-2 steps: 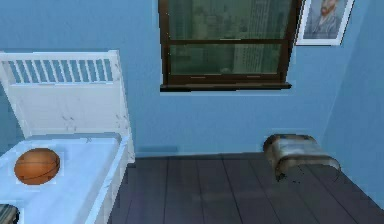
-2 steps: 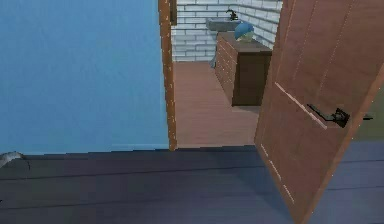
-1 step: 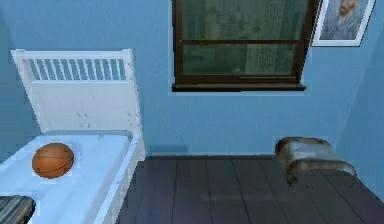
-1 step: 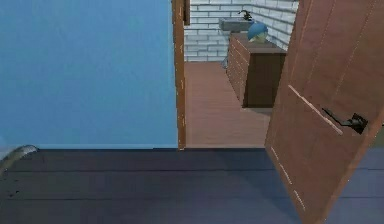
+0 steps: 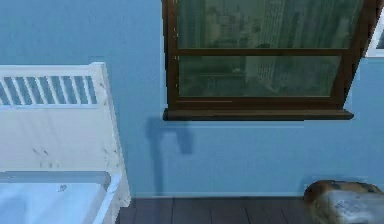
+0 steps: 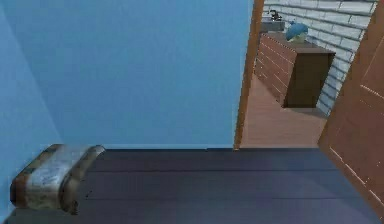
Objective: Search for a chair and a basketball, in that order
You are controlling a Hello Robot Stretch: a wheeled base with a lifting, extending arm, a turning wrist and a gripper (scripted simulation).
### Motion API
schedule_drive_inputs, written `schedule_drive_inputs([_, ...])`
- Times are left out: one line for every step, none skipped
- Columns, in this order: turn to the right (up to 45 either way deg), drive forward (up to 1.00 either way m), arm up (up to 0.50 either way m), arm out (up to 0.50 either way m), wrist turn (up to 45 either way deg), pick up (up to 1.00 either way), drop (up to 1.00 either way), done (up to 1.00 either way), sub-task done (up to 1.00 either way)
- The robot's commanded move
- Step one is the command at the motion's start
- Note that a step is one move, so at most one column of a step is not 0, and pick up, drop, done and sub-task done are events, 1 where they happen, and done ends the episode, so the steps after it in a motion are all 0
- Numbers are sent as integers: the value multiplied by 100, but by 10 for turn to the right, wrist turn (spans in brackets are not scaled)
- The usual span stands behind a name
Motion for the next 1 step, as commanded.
schedule_drive_inputs([-450,0,0,0,0,0,0,0,0])
